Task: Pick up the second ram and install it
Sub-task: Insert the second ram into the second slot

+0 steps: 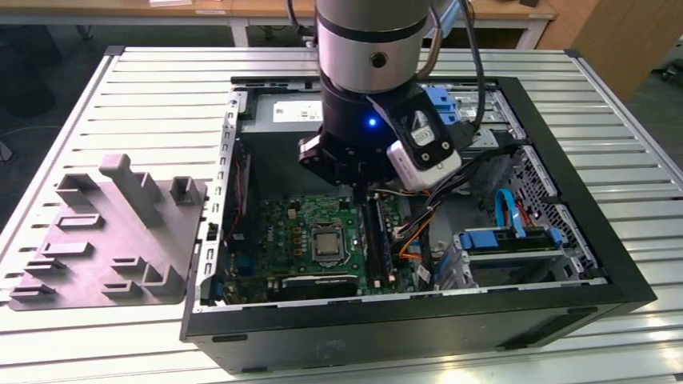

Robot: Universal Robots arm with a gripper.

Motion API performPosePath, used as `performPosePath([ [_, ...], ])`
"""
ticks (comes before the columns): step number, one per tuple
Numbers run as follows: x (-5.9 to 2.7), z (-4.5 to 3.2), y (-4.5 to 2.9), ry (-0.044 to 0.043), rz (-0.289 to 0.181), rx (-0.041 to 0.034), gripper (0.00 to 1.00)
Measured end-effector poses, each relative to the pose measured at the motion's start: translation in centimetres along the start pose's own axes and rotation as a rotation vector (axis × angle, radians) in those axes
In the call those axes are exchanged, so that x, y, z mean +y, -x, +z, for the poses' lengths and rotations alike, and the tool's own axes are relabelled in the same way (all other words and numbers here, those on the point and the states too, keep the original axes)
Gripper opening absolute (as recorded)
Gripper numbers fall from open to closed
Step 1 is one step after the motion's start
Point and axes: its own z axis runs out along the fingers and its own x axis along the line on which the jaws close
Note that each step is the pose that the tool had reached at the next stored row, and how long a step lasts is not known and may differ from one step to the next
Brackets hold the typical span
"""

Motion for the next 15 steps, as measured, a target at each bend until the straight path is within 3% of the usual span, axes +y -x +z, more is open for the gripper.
performPosePath([
  [9,-0.04,1.4,0.07,-0.0002,0.0,0.0001,0.12],
  [15,-0.06,2.13,0.65,0.0002,0.0,0.0001,0.12],
])
